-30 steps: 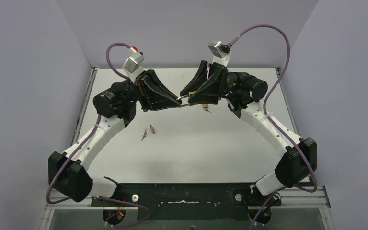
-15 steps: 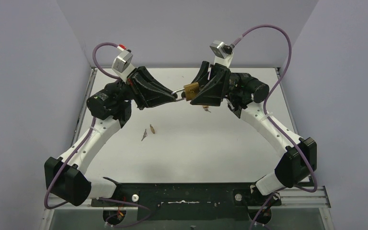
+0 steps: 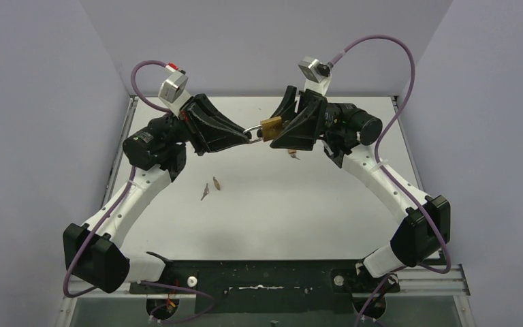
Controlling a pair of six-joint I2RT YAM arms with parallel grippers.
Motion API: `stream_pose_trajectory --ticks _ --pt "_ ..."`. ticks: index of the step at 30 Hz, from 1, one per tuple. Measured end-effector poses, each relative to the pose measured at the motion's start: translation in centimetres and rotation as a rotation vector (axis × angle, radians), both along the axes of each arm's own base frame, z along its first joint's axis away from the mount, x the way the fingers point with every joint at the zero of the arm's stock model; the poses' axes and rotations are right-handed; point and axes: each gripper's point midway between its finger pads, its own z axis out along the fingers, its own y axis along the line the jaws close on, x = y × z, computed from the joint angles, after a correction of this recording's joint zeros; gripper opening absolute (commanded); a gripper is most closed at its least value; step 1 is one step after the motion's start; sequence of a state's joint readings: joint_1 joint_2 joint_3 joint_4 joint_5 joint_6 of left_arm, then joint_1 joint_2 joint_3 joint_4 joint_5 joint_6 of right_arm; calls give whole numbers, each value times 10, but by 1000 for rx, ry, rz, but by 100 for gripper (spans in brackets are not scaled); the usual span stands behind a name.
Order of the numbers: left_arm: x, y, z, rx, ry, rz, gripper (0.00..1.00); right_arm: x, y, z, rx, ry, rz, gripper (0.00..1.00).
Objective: Lock with the key
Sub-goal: Lock the lock.
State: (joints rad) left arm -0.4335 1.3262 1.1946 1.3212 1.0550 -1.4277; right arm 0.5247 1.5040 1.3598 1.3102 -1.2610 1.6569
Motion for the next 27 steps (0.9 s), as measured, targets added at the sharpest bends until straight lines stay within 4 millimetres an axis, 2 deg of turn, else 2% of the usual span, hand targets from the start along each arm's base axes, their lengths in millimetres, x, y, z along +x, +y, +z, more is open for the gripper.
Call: stream_pose_trajectory --ticks 13,18,27 --pt "4 1 -3 4 11 11 0 19 1 0 -8 -8 -90 59" --pt "5 2 -3 4 11 13 0 25 -5 8 13 -25 -153 51" --pt "7 3 -2 -2 16 20 0 27 -5 11 14 -30 -193 48"
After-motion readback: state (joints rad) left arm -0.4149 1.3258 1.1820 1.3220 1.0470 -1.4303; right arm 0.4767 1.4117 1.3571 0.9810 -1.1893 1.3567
